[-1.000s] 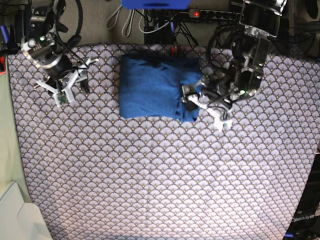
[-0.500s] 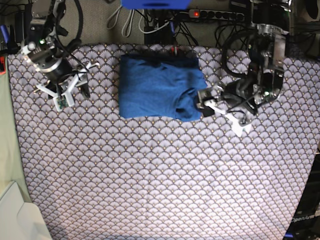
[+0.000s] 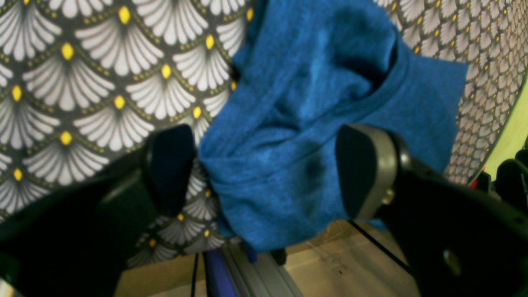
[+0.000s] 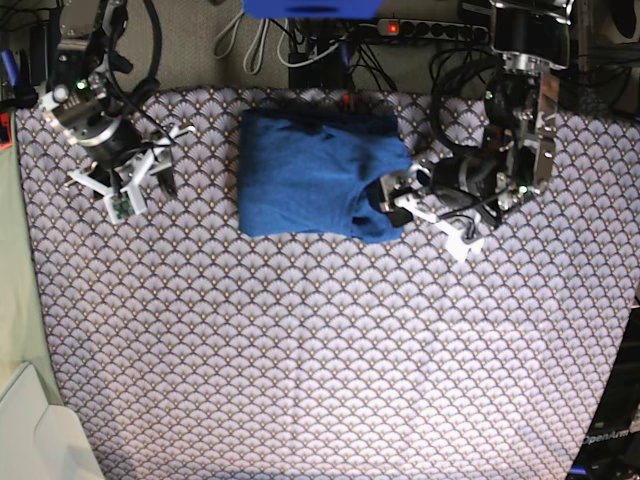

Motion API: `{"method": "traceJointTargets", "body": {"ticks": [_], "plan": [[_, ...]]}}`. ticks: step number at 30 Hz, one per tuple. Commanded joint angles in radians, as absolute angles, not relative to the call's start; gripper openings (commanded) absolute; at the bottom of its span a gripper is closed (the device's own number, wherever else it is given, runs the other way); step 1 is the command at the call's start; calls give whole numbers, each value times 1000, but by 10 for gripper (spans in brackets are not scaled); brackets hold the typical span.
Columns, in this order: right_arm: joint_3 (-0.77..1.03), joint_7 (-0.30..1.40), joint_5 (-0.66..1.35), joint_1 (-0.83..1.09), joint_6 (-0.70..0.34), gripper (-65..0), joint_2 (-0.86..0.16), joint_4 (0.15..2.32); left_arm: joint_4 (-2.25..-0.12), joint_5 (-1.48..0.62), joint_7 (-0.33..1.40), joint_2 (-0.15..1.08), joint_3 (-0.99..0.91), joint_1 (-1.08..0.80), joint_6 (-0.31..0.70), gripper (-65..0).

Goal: Fold the T-shirt properly
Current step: 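Grasp the stack's side edge with the left gripper and tuck it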

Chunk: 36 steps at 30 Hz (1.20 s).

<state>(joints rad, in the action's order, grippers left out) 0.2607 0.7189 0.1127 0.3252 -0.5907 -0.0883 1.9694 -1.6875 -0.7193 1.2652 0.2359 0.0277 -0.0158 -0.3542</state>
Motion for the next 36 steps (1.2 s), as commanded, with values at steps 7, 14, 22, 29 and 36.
{"method": "traceJointTargets", "body": {"ticks": [7, 14, 22, 29, 36], "plan": [[263, 697, 127, 320, -596, -373, -96, 1988, -1672, -737, 1267, 243, 113, 24, -363, -126], [268, 697, 127, 326, -596, -373, -99, 1988, -1639, -737, 1224, 263, 124, 28, -363, -126], [265, 697, 127, 329, -596, -373, -96, 1988, -1603, -745, 1181, 271, 206, 25, -363, -126], [265, 697, 127, 329, -596, -373, -94, 1988, -1606, -745, 1181, 231, 228, 24, -363, -126], [265, 697, 127, 329, -596, -373, -94, 1988, -1598, -745, 1181, 208, 229, 16, -363, -127]]}}
